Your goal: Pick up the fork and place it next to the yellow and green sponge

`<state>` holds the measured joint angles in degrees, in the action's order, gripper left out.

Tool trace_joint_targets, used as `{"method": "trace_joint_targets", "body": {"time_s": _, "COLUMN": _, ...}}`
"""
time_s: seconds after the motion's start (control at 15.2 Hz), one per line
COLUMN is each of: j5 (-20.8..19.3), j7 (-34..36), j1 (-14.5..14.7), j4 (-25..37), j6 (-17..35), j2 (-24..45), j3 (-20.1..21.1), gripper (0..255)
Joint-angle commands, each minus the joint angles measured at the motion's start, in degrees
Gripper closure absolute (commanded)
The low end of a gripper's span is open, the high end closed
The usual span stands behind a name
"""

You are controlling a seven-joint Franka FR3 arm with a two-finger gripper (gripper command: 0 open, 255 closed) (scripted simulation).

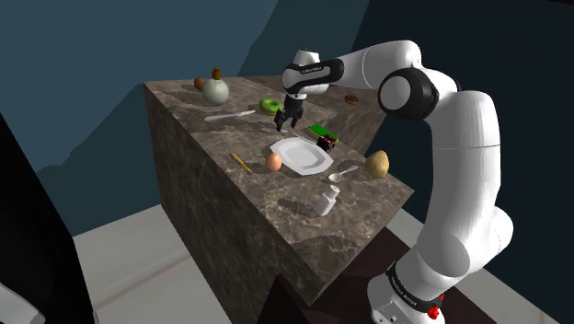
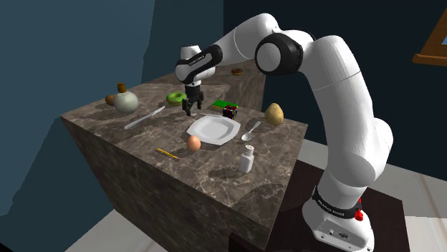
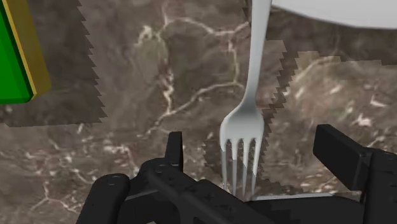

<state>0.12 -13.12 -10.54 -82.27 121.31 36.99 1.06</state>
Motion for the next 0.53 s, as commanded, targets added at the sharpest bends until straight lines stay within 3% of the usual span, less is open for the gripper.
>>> {"method": "trace_joint_targets", "body": {"time_s": 0.0, "j5": 0.01, "j7": -0.01, "j1": -0.02, "j4": 0.51, "j6": -1.40, "j2": -0.90, "j3": 0.00, "gripper": 0}}
{"method": "trace_joint_targets", "body": {"time_s": 0.2, "j5": 0.04, "j7": -0.02, "j1": -0.06, "j4": 2.46, "j6": -5.52, "j2": -3.06, "j3": 0.02, "gripper": 0}}
{"method": "trace_joint_targets", "body": {"time_s": 0.46, "j5": 0.04, "j7": -0.02, "j1": -0.06, "j4": 2.46, "j6": -5.52, "j2": -3.06, "j3": 0.02, "gripper": 0}}
